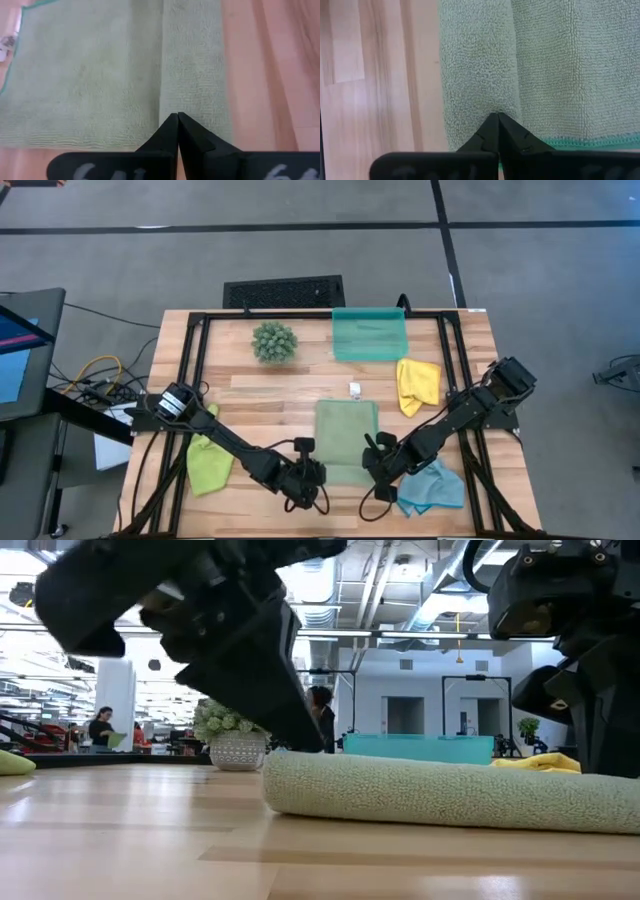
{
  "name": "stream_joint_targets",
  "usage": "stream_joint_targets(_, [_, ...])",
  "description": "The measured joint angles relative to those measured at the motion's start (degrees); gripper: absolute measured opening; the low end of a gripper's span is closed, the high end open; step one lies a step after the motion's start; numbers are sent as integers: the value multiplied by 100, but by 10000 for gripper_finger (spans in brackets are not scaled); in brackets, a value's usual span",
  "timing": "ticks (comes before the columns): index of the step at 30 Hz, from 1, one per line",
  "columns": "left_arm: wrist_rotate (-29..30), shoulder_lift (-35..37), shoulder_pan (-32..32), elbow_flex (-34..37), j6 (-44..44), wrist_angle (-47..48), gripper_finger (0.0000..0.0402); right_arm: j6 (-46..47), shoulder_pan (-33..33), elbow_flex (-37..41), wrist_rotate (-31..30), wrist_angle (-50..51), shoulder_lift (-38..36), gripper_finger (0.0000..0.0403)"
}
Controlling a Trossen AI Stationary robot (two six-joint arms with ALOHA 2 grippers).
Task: Roll microfiber towels into tight, uniform cylinder then place into a basket
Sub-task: Roll the dark green microfiber cloth
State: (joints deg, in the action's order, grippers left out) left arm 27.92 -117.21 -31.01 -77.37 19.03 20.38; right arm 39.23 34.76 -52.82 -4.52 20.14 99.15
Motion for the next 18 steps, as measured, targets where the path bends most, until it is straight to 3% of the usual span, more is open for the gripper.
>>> stream_joint_targets(10, [-360,2,144,331,255,-124,0,-83,0,0,-95,0,0,41])
stream_joint_targets(18, [-369,2,147,351,312,-115,0,-176,-135,0,-232,-4,-31,109])
